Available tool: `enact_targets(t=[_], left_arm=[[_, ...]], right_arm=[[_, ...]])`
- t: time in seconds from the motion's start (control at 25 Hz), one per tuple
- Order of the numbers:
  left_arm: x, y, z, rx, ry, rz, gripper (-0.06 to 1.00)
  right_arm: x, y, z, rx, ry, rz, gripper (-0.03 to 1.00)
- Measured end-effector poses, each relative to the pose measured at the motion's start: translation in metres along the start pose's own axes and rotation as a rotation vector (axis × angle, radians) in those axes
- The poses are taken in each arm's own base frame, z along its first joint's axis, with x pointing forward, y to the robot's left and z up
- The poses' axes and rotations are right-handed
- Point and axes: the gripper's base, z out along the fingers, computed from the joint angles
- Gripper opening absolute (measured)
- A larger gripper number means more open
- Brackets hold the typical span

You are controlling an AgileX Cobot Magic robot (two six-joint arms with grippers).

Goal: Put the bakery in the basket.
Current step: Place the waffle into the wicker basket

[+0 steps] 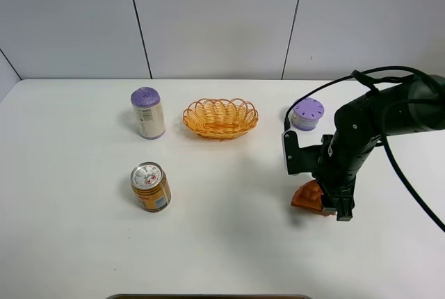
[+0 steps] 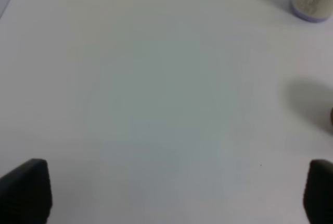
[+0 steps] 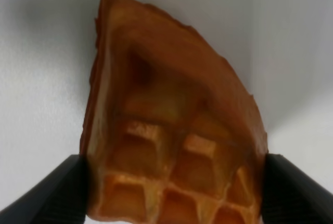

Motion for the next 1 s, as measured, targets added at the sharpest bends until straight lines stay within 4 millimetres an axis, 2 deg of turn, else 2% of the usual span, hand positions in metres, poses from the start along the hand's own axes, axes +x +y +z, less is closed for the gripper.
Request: enact_targets(t=[1.0], left_arm=[[0.0, 0.0, 0.0, 0.0, 0.0, 0.0, 0.99]], right_arm=[[0.0002, -0.0001, 0.0, 0.001, 0.002, -0.004, 0.65]])
